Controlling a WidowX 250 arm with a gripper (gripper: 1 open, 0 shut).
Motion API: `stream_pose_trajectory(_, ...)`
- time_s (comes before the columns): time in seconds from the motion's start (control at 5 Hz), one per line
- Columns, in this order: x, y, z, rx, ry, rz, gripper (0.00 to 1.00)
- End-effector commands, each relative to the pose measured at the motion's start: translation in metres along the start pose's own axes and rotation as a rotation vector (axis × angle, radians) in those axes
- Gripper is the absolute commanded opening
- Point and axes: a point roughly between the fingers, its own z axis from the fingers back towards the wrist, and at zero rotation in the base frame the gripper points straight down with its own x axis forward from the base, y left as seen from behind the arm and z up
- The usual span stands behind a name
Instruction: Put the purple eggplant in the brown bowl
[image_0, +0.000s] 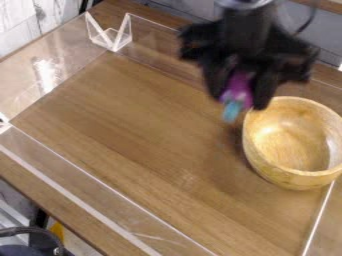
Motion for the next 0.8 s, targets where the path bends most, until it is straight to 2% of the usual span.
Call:
stream_pose_trajectory(0.0, 0.018, -0.021, -0.001, -0.041, -0.037, -0.049, 0.00)
stream_pose_trajectory(0.2, 0.021, -0.037, -0.003, -0.049, -0.024, -0.096, 0.00)
stream_pose_trajectory(0.6, 0.025, -0.053, -0.007, -0.060, -0.002, -0.167, 0.00)
